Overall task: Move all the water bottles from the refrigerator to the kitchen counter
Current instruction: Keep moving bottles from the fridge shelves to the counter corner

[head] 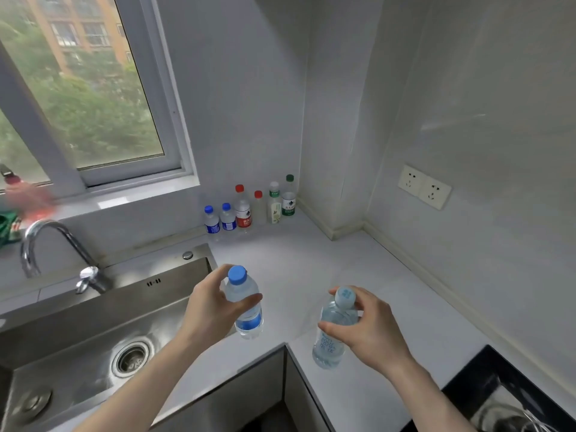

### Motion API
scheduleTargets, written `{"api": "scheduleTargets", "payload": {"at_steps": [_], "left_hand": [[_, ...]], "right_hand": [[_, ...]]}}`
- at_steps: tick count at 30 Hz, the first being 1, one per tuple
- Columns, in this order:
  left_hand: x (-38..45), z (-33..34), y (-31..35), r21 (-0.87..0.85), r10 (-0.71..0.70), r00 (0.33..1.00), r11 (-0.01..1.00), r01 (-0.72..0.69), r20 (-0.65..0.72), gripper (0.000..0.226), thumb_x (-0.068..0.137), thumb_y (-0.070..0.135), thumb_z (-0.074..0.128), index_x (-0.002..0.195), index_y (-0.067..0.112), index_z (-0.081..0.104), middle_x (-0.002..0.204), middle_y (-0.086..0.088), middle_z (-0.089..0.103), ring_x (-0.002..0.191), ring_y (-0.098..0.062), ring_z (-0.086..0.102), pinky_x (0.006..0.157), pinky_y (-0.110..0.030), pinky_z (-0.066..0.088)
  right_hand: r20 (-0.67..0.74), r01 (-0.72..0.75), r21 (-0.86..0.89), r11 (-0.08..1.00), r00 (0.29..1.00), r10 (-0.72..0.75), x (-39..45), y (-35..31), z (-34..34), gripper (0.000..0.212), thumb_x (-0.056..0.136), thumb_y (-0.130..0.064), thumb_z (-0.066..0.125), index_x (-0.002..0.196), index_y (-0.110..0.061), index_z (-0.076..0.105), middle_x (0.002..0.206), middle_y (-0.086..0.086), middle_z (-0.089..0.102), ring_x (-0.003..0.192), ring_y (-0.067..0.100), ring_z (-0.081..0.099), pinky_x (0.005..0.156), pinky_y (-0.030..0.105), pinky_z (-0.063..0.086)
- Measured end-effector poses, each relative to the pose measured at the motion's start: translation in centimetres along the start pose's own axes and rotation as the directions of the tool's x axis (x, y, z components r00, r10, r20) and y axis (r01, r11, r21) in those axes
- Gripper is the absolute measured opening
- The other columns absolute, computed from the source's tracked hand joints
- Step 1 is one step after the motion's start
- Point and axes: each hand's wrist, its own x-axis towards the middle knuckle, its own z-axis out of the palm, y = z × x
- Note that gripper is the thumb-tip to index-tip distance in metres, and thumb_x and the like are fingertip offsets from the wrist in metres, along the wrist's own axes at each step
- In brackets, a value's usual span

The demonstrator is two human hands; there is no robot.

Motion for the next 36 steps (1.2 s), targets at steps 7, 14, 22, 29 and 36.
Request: {"api": "scheduleTargets", "payload": {"at_steps": [7, 14, 22, 29, 36], "left_hand": [[10.5, -2.1, -4.6, 0.091, -0.025, 0.998, 0.996, 0.02, 0.049, 0.042, 0.074, 0.039, 0.089, 0.102, 0.044, 0.058, 0.098, 0.021, 0.069, 0.09, -0.014, 0.069, 0.081, -0.041, 0.062], [19.8, -3.3, -8.7, 0.182, -0.023, 0.997, 0.983, 0.01, 0.07, 0.042, 0.076, 0.038, 0.088, 0.104, 0.035, 0.057, 0.101, 0.017, 0.067, 0.091, -0.007, 0.063, 0.078, -0.029, 0.054], [27.3, -4.3, -12.2, 0.268, -0.085, 0.996, 0.96, 0.078, 0.012, 0.04, 0.077, 0.042, 0.086, 0.099, 0.028, 0.055, 0.098, 0.01, 0.065, 0.089, -0.017, 0.06, 0.076, -0.03, 0.043], [31.7, -3.9, -13.8, 0.254, -0.151, 0.988, 0.956, 0.15, -0.014, 0.038, 0.08, 0.039, 0.084, 0.101, 0.025, 0.056, 0.098, 0.007, 0.065, 0.09, -0.018, 0.062, 0.075, -0.031, 0.045], [35.3, -3.2, -15.2, 0.267, -0.194, 0.981, 0.945, 0.188, -0.006, 0.038, 0.082, 0.036, 0.084, 0.104, 0.023, 0.055, 0.102, 0.006, 0.065, 0.094, -0.02, 0.063, 0.081, -0.035, 0.051]], "right_hand": [[-0.024, -0.02, -0.04, 0.999, 1.0, 0.019, 9.1, -0.7, 4.6, 0.051, 0.066, -0.033, 0.096, 0.109, -0.041, 0.071, 0.111, -0.031, 0.068, 0.102, -0.003, 0.066, 0.09, 0.035, 0.06], [-0.021, -0.06, -0.052, 0.997, 0.998, 0.059, 15.7, -1.3, 9.7, 0.048, 0.068, -0.032, 0.094, 0.107, -0.044, 0.068, 0.117, -0.028, 0.067, 0.106, -0.004, 0.063, 0.093, 0.034, 0.057], [0.003, -0.101, -0.044, 0.994, 0.995, 0.101, 20.4, -1.4, 13.1, 0.052, 0.066, -0.037, 0.096, 0.109, -0.043, 0.068, 0.111, -0.024, 0.071, 0.104, -0.002, 0.065, 0.088, 0.028, 0.058], [0.023, -0.123, -0.07, 0.99, 0.992, 0.125, 24.4, -0.8, 14.7, 0.051, 0.065, -0.038, 0.098, 0.106, -0.039, 0.068, 0.109, -0.017, 0.072, 0.102, 0.002, 0.067, 0.086, 0.029, 0.058], [0.054, -0.131, -0.11, 0.985, 0.989, 0.138, 30.3, -0.7, 16.9, 0.05, 0.068, -0.03, 0.095, 0.11, -0.036, 0.068, 0.109, -0.017, 0.068, 0.101, 0.009, 0.066, 0.091, 0.037, 0.058]]}}
